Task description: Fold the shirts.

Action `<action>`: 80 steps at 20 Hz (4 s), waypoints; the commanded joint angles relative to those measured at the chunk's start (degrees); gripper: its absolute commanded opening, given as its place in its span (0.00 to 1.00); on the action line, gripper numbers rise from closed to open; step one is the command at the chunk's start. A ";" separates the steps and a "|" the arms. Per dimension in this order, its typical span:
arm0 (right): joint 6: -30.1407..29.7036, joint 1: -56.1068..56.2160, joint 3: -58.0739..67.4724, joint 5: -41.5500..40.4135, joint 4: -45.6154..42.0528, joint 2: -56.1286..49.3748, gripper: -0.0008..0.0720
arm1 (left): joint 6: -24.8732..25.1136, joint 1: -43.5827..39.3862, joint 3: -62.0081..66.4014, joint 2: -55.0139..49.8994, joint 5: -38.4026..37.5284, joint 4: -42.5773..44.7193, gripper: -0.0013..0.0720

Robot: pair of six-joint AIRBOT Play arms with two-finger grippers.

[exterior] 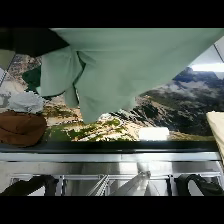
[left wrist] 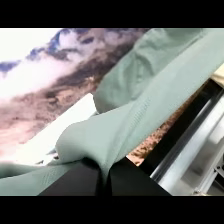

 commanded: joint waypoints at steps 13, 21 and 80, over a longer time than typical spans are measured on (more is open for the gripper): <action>2.67 -5.25 -21.38 0.50 -6.40 -29.55 0.69 | -0.59 12.79 -9.42 -30.16 -7.04 0.04 0.99; 2.84 1.44 -30.40 -3.74 -9.90 -34.10 0.70 | -0.94 17.81 -48.28 -14.82 -1.92 -0.28 0.99; -7.37 -5.42 13.05 1.36 7.89 -53.72 0.05 | 0.92 21.40 1.20 -38.66 -0.04 -10.36 0.04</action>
